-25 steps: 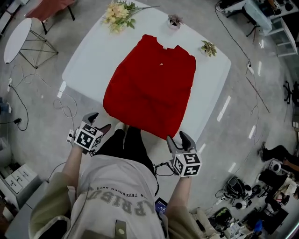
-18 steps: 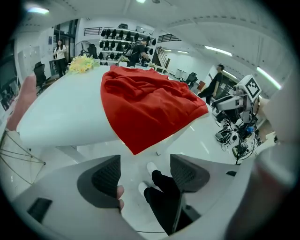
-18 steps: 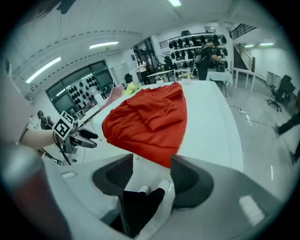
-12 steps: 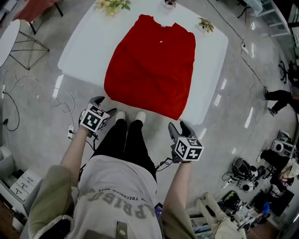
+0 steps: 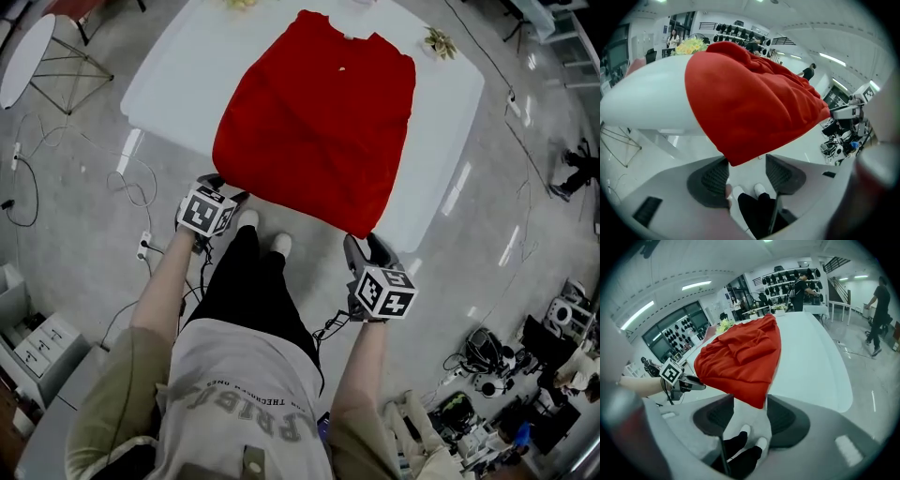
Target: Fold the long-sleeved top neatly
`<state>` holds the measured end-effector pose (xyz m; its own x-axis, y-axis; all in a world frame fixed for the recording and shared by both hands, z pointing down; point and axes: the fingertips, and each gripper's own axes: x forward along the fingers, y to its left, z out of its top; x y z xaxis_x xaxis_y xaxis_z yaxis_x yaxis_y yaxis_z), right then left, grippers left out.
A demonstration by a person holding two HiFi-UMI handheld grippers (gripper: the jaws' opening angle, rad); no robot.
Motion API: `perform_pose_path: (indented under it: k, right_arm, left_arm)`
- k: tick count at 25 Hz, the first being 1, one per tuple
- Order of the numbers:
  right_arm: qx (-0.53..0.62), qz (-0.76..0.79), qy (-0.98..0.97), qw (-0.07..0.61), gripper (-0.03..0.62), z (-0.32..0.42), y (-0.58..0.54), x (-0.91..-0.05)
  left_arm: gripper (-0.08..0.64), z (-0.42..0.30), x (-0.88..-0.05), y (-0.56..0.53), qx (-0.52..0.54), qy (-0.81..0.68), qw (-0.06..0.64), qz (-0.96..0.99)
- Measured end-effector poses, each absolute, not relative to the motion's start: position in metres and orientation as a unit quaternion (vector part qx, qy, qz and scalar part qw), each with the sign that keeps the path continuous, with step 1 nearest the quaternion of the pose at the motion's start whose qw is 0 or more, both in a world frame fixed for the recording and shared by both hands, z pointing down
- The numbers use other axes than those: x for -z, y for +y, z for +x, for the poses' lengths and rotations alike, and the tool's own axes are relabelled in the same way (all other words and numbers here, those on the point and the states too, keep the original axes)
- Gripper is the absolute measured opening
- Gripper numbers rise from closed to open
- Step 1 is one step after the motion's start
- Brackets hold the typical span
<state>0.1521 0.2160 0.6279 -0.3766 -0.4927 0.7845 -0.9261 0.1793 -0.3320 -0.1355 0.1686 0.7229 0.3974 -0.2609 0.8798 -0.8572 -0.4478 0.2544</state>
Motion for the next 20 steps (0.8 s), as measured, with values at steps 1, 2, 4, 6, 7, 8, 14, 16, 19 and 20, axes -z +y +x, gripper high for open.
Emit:
perform_pose_path:
  k: [1,2,4,6,7,8,14,16,19,20]
  right_arm:
    - [-0.412,0.485,-0.726,0.26,0.216,0.151,0.217,-0.627]
    - [-0.411,0.481,-0.731,0.257,0.215,0.151,0.218,-0.625]
    - [-0.399,0.484,-0.735,0.257,0.137,0.155,0.218,-0.622]
    - [-0.394,0.486,-0.738,0.253,0.076,0.159,0.217,-0.619]
    - [-0.395,0.485,-0.74,0.248,0.063,0.16,0.217,-0.617]
    - [-0.397,0.482,-0.742,0.243,0.049,0.161,0.217,-0.615]
    - [-0.398,0.465,-0.756,0.232,0.032,0.156,0.218,-0.586]
    - [-0.407,0.467,-0.754,0.216,0.032,0.156,0.216,-0.574]
    - [-0.419,0.475,-0.748,0.199,0.032,0.153,0.214,-0.559]
    - [-0.422,0.479,-0.745,0.193,0.032,0.151,0.212,-0.554]
  left_arm:
    - [0.208,-0.138,-0.72,0.169,-0.403,-0.384,0.361,0.748]
    - [0.14,-0.141,-0.715,0.17,-0.401,-0.395,0.351,0.748]
    - [0.065,-0.147,-0.703,0.173,-0.393,-0.41,0.335,0.752]
    - [0.04,-0.15,-0.69,0.179,-0.386,-0.412,0.323,0.76]
    - [0.032,-0.151,-0.684,0.183,-0.385,-0.41,0.315,0.764]
    - [0.029,-0.152,-0.676,0.185,-0.386,-0.407,0.306,0.769]
    - [0.025,-0.165,-0.619,0.194,-0.374,-0.401,0.278,0.789]
    - [0.025,-0.169,-0.603,0.192,-0.366,-0.398,0.288,0.79]
    - [0.025,-0.172,-0.586,0.186,-0.358,-0.391,0.302,0.792]
    - [0.025,-0.174,-0.581,0.183,-0.358,-0.391,0.303,0.792]
